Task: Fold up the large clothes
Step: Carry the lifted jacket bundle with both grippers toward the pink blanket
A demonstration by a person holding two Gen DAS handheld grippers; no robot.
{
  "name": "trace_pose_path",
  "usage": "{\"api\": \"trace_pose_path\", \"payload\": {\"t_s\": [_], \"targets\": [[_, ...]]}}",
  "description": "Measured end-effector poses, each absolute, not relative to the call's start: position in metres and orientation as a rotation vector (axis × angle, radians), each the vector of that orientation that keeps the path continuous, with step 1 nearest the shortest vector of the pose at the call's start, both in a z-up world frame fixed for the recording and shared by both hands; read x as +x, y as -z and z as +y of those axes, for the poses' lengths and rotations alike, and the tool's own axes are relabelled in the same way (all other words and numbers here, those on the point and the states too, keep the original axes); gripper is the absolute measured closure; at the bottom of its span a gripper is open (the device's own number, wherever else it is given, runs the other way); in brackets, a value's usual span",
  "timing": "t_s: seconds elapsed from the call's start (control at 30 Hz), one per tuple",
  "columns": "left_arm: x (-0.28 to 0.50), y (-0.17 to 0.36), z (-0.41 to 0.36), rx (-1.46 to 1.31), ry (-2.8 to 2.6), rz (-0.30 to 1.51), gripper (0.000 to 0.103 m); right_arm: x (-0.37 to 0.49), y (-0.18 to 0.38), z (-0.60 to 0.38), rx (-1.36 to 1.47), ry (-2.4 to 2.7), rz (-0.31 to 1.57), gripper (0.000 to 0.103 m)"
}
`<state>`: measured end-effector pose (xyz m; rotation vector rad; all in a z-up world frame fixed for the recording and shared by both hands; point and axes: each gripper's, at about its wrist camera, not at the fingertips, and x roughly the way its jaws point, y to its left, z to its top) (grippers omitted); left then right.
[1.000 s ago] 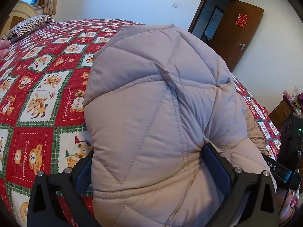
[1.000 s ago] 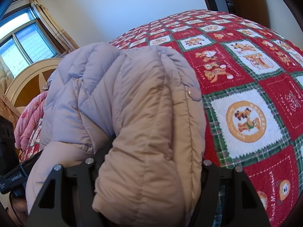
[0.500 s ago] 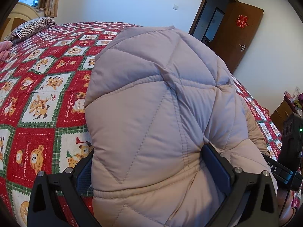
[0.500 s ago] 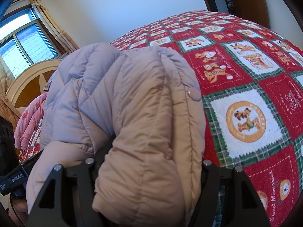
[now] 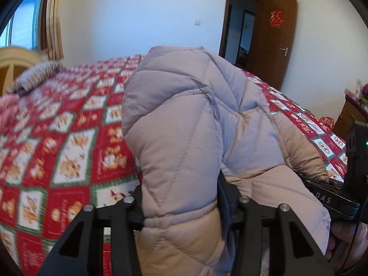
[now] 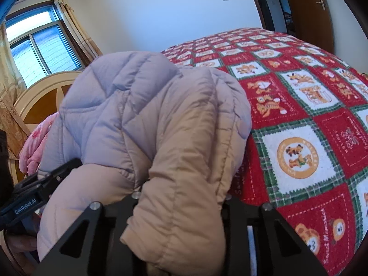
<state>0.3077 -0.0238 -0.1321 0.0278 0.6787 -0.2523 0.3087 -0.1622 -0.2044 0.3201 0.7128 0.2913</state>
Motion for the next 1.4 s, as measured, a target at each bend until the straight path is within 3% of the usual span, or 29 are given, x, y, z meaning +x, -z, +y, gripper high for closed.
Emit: {"api": "trace_pose_path", "payload": {"t_s": [0.57, 1.4], "targets": [[0.242, 0.067, 0.058, -0.001, 0.147, 0.550, 0.061, 0.276, 0.142, -0.094, 0.289, -0.491, 0.614, 0.076], [0.209, 0.086, 0.166, -0.130, 0.001, 0.589, 0.062, 0.259, 0.132, 0.010, 0.101, -0.676, 0.660, 0.076]]}}
